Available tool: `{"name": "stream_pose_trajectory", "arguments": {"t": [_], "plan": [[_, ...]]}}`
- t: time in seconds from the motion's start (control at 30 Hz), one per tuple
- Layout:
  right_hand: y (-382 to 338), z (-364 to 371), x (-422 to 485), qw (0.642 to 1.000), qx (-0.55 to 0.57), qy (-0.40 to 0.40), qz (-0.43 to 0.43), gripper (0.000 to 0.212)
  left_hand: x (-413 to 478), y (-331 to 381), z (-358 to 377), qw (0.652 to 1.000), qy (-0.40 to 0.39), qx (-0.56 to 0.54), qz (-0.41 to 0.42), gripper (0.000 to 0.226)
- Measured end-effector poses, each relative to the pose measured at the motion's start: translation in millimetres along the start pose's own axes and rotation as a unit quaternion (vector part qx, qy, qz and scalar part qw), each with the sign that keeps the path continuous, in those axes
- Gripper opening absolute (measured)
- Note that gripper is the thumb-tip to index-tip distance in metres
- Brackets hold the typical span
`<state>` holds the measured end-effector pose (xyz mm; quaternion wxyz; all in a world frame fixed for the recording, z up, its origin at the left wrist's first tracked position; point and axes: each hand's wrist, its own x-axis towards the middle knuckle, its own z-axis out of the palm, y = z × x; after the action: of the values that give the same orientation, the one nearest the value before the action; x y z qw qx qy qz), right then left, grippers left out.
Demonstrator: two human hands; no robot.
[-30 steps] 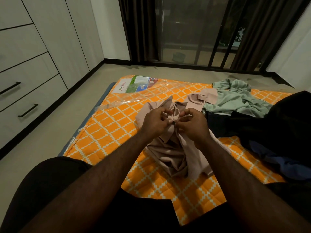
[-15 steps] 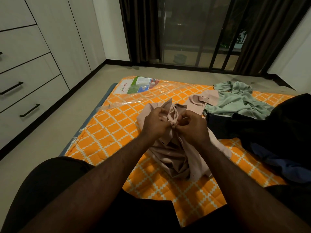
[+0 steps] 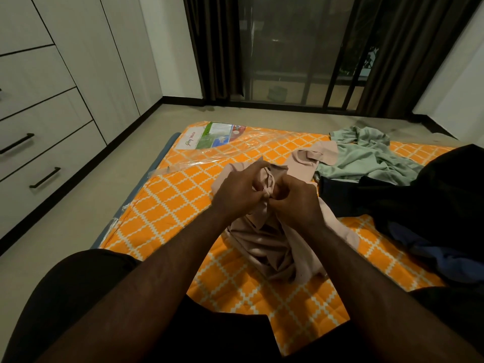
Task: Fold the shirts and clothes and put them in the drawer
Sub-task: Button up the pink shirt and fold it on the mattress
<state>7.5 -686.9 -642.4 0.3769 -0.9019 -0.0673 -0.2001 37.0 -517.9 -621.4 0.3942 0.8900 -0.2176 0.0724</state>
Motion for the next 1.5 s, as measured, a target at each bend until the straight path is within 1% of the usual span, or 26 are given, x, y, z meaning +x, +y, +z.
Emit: {"name": "stream_pose_trajectory", "arguments": {"t": [0.07, 0.1, 0.17, 0.23, 0.27, 0.33, 0.4, 0.47, 0.57, 0.67, 0.73, 0.8, 0.87, 0.97, 1.03, 1.07, 1.17, 1.23, 1.37, 1.47, 1.5], "plan": [[0.7, 2.1, -0.6, 1.0, -0.015, -0.011, -0.014, 0.025, 0.6, 2.4, -3.2, 0.994, 0.001, 0.086, 0.065, 0.08], [0.4, 2.4, -0.6, 0.999, -0.019, -0.015, -0.023, 0.024, 0.8, 3.5, -3.3, 0.99, -0.014, 0.107, 0.087, 0.083], [-0.9, 2.0, -0.3, 0.999, -0.019, -0.023, -0.041, 0.021, 1.4, 7.2, -2.5, 0.984, -0.076, 0.112, 0.117, 0.093], [-1.6, 1.3, 0.1, 0.997, -0.028, -0.039, -0.067, 0.009, 0.7, 10.9, -1.2, 0.979, -0.131, 0.112, 0.109, 0.098], [-2.2, 1.4, -0.8, 0.995, -0.032, -0.046, -0.083, 0.008, 0.4, 11.8, -1.0, 0.978, -0.145, 0.118, 0.093, 0.098], [-3.4, 2.4, -3.0, 0.99, -0.034, -0.048, -0.126, 0.012, 1.2, 10.2, -1.3, 0.977, -0.159, 0.13, 0.053, 0.094], [-4.8, 4.0, -3.4, 0.986, -0.032, -0.036, -0.162, 0.015, 1.5, 6.7, -3.7, 0.977, -0.164, 0.131, 0.048, 0.086], [-5.2, 4.0, -2.1, 0.984, -0.018, -0.027, -0.176, 0.016, 1.8, 3.0, -7.5, 0.977, -0.158, 0.131, 0.057, 0.069], [-4.6, 0.6, -1.1, 0.986, 0.0, -0.023, -0.168, 0.026, 2.2, 0.1, -10.6, 0.976, -0.14, 0.152, 0.063, 0.045], [-6.7, -1.1, -1.5, 0.985, -0.003, -0.027, -0.168, 0.02, 0.6, -0.9, -10.3, 0.97, -0.106, 0.201, 0.08, 0.026], [-6.4, -0.4, -0.2, 0.985, -0.01, -0.027, -0.167, 0.015, -0.8, -1.4, -8.3, 0.969, -0.081, 0.214, 0.095, 0.019], [-4.8, 0.4, 1.1, 0.989, -0.018, -0.024, -0.148, 0.013, -2.7, 1.0, -6.2, 0.967, -0.055, 0.225, 0.11, 0.018], [-5.1, -0.8, 1.5, 0.991, -0.032, -0.014, -0.132, 0.016, -4.0, 4.5, -4.9, 0.964, -0.041, 0.235, 0.115, 0.019], [-11.7, -2.9, 0.0, 0.988, -0.034, -0.011, -0.149, 0.005, -4.7, 8.9, -3.4, 0.964, -0.027, 0.242, 0.111, 0.02], [-17.8, -4.9, -1.9, 0.989, -0.023, -0.015, -0.148, 0.024, -5.5, 10.6, -1.8, 0.963, -0.026, 0.247, 0.1, 0.018], [-19.2, -5.4, -2.3, 0.99, -0.019, -0.018, -0.141, 0.029, -5.9, 11.5, -0.7, 0.965, -0.026, 0.244, 0.096, 0.019], [-18.1, -4.1, -4.1, 0.993, -0.013, -0.006, -0.119, 0.02, -6.9, 14.3, 0.8, 0.977, -0.018, 0.191, 0.091, 0.017], [-17.8, -2.0, -4.8, 0.994, -0.012, 0.006, -0.112, 0.019, -6.2, 16.7, 0.5, 0.982, -0.011, 0.167, 0.09, 0.015], [-17.3, 1.0, -5.1, 0.994, -0.006, 0.014, -0.111, 0.018, -7.3, 17.2, -0.1, 0.983, -0.003, 0.151, 0.101, 0.013], [-17.6, 1.4, -4.2, 0.994, -0.014, 0.008, -0.109, 0.01, -8.8, 16.1, -1.9, 0.984, -0.005, 0.141, 0.11, 0.011], [-19.0, 1.2, -4.4, 0.994, -0.018, 0.011, -0.109, 0.015, -8.9, 15.7, -2.3, 0.984, -0.007, 0.139, 0.112, 0.011]]}}
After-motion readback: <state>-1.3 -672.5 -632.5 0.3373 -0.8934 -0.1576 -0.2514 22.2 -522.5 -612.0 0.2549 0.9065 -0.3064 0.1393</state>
